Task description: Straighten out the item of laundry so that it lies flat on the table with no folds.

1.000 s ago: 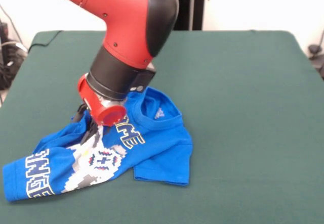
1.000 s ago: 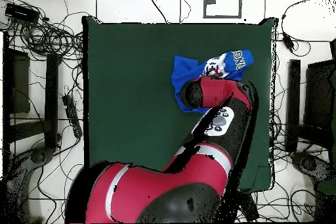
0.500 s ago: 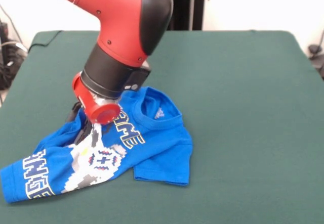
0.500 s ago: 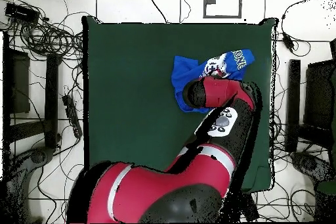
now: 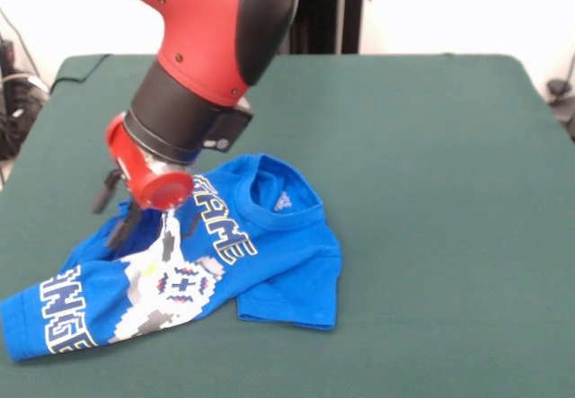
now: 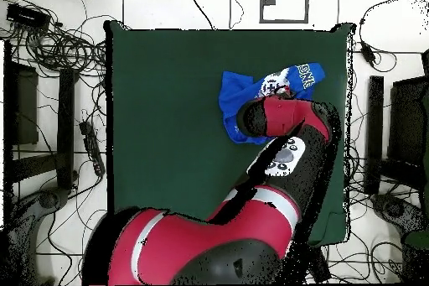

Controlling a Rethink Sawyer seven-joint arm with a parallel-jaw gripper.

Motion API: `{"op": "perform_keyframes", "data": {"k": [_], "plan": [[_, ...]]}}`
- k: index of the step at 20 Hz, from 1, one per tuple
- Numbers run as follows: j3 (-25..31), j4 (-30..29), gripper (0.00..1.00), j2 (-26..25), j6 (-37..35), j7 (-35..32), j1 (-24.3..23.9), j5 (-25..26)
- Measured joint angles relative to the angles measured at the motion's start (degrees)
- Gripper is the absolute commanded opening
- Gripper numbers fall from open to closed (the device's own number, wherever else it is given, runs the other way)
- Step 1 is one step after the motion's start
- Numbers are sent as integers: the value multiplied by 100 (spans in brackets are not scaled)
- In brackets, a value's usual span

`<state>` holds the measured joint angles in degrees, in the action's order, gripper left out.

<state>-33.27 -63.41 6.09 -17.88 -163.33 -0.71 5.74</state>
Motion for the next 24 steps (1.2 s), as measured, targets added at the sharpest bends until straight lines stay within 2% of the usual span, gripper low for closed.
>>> {"op": "perform_keyframes", "data": {"k": [4, 10, 15, 22, 24], "plan": [[-677, 99, 100, -166, 0, 0, 224, -1], [-610, 137, 100, -66, 0, 0, 136, -1], [-16, 133, 100, 265, -1, 0, -285, 118], [1181, 129, 100, 823, -41, 0, -1094, 506], [1336, 129, 100, 892, -76, 1, -1174, 570]]}}
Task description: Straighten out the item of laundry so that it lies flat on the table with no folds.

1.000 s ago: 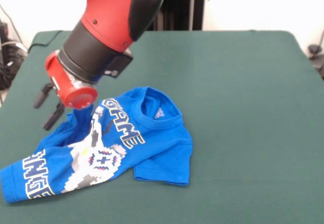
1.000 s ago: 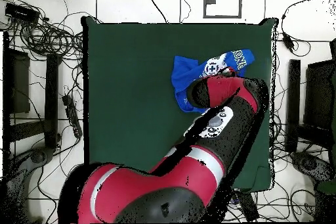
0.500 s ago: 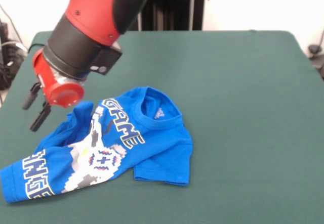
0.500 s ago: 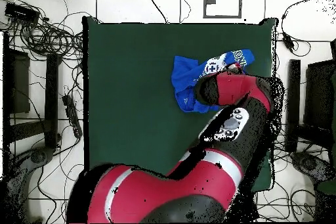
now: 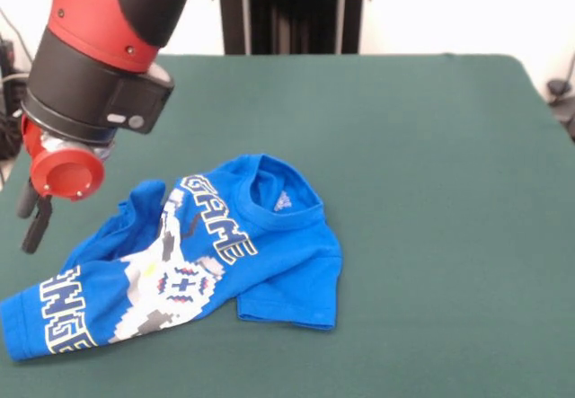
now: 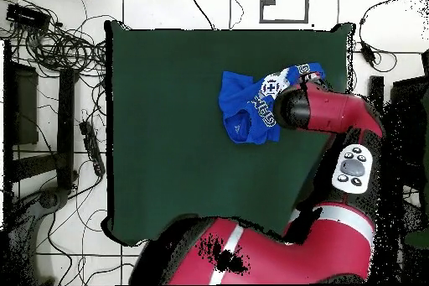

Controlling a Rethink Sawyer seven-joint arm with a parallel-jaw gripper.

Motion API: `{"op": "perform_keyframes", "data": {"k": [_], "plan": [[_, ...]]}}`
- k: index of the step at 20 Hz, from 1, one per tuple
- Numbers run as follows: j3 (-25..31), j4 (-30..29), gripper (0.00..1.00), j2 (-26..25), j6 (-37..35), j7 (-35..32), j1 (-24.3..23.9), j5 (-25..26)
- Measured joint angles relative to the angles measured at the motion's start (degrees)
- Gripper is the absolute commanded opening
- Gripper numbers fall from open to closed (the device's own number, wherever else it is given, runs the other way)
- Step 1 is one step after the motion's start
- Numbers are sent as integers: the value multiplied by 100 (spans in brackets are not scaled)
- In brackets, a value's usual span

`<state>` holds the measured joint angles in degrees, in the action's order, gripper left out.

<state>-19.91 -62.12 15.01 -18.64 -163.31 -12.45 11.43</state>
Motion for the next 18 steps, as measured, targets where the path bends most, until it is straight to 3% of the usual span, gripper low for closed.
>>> {"op": "perform_keyframes", "data": {"k": [10, 18], "plan": [[697, 28, 100, 377, -587, 0, -55, 319], [978, 516, 100, 328, -1295, 0, 6, 378]]}}
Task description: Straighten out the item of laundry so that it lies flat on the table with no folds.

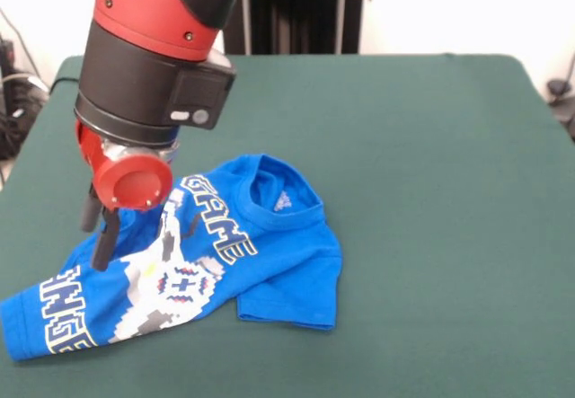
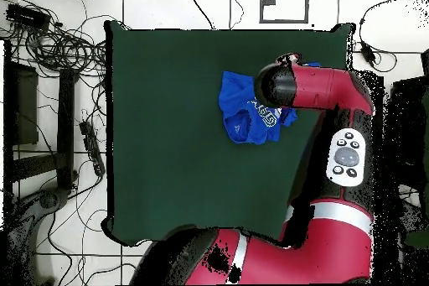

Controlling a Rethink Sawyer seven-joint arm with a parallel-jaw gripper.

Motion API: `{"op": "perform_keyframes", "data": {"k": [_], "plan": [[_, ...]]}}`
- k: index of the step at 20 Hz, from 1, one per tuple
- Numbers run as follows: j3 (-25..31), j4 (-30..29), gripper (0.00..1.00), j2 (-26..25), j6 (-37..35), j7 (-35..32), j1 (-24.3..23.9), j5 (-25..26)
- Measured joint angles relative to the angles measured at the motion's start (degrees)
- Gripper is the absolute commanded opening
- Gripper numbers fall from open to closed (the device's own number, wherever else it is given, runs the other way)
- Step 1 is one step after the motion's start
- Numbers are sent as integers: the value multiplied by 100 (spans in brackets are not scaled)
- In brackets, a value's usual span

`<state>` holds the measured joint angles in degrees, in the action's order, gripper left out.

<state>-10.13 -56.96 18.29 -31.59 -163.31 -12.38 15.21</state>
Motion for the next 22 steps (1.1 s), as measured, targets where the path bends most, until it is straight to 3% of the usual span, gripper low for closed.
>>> {"op": "perform_keyframes", "data": {"k": [14, 22], "plan": [[572, 1116, 100, -389, -130, 0, -13, 2], [791, 1280, 100, -571, -146, 0, -33, -6]]}}
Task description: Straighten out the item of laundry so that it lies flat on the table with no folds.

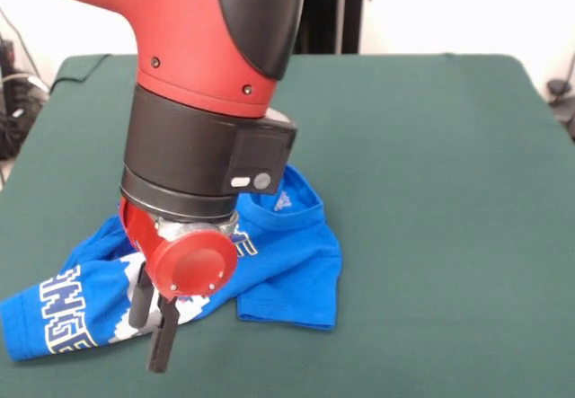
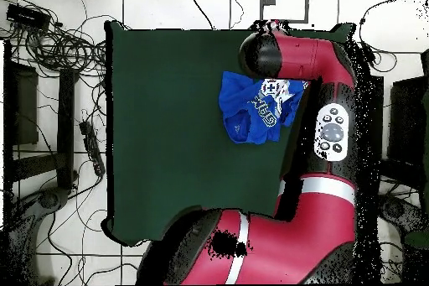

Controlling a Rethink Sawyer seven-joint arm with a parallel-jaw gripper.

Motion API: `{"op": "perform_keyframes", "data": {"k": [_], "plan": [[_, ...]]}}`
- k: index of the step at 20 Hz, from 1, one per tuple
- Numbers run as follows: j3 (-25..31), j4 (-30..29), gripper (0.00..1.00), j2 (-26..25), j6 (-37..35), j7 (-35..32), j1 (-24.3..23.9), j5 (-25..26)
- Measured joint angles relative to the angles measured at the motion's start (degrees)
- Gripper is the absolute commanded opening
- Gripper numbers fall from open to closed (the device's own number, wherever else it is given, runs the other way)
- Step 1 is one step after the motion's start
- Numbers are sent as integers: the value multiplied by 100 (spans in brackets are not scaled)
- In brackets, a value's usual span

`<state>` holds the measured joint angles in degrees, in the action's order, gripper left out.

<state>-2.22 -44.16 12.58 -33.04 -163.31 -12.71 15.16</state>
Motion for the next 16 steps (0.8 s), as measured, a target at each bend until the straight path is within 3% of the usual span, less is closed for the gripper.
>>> {"op": "perform_keyframes", "data": {"k": [16], "plan": [[-85, -36, 100, -531, -293, 0, -195, -9]]}}
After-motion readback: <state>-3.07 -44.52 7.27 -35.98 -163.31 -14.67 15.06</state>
